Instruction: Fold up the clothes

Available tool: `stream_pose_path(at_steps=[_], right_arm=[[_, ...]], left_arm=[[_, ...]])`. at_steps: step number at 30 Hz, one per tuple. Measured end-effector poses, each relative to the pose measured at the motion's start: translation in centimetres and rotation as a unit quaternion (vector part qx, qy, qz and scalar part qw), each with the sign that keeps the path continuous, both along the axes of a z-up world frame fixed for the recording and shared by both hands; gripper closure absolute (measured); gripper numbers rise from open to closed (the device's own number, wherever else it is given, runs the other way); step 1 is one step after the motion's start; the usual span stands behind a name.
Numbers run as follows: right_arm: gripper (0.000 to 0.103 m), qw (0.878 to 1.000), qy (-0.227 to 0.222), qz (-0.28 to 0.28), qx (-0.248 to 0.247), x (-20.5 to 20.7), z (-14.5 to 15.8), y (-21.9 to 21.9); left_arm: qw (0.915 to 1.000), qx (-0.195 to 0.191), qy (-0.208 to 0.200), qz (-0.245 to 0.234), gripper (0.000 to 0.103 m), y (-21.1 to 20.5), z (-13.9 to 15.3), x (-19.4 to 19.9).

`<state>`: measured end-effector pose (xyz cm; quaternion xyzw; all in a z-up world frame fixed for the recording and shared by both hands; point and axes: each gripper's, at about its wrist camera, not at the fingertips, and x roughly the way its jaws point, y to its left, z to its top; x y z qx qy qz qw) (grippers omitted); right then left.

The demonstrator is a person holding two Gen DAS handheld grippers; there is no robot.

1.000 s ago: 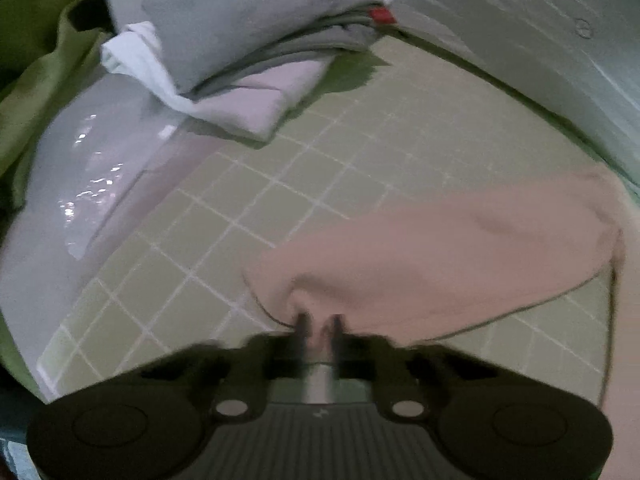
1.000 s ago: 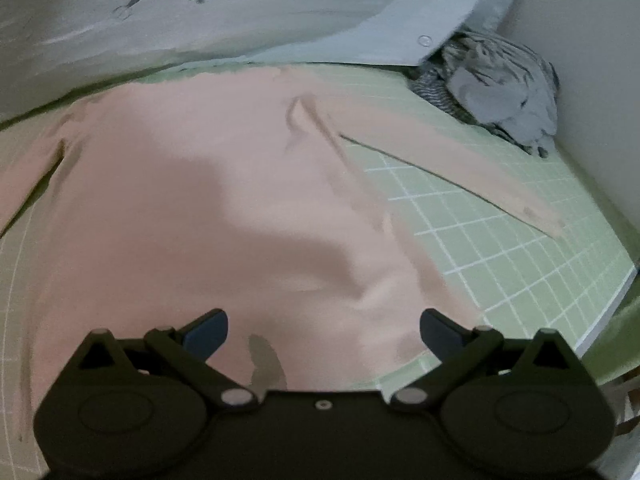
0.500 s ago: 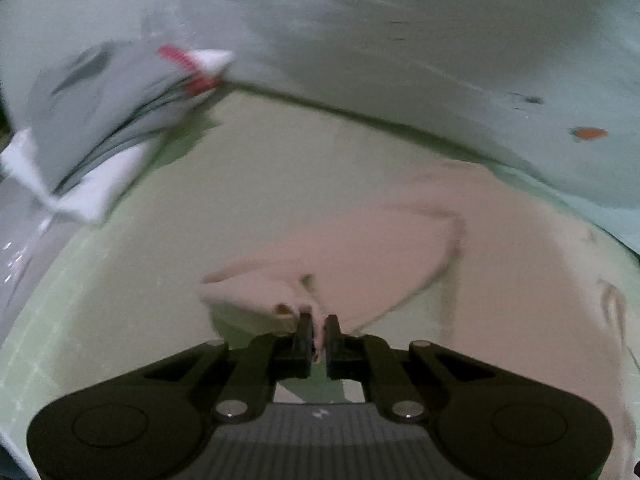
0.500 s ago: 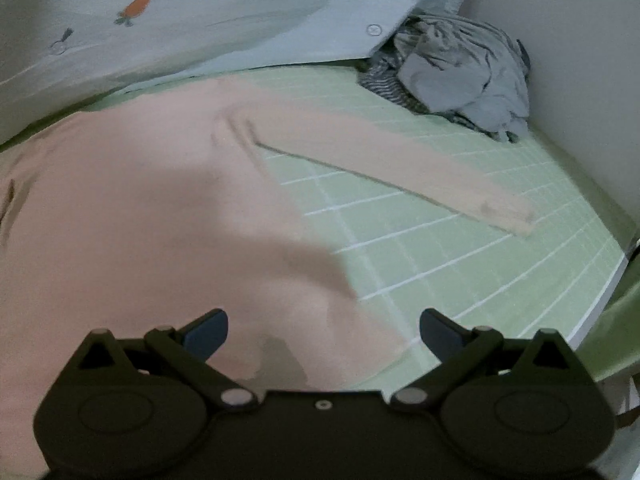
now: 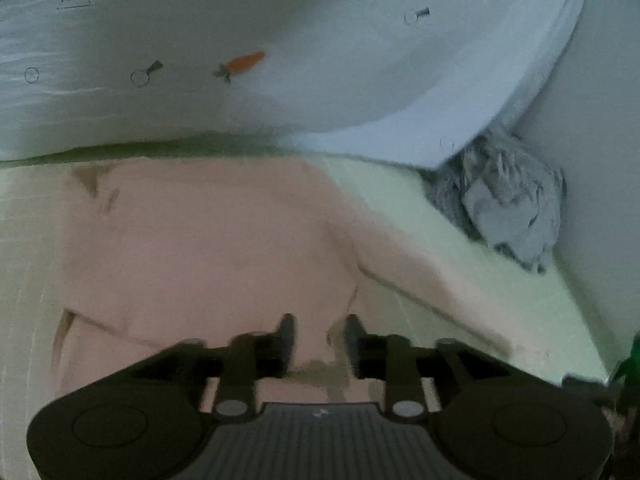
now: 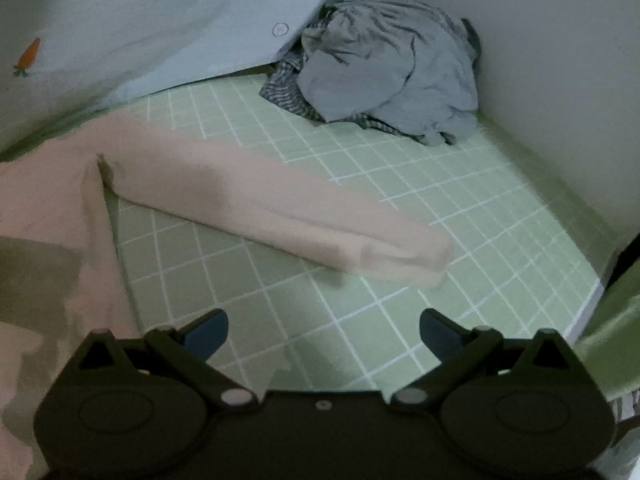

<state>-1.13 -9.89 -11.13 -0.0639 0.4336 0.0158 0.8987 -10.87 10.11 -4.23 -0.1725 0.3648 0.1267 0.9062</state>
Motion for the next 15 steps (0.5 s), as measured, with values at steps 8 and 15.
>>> stream_pose_path(at_steps=[8, 15], right_arm=[[0.010, 0.997, -0.011, 0.066, 0.033, 0.2, -0.1, 5.0], [0.035, 0.987, 0.016, 0.138, 0.084, -0.7, -1.5, 11.5]], left_arm=[[0.9772, 0.037, 0.069, 0.197, 0.036, 7.8, -0.7, -5.4], [0.9535, 0.038, 0.096, 0.283, 0.030, 14.6, -0.9, -10.1]])
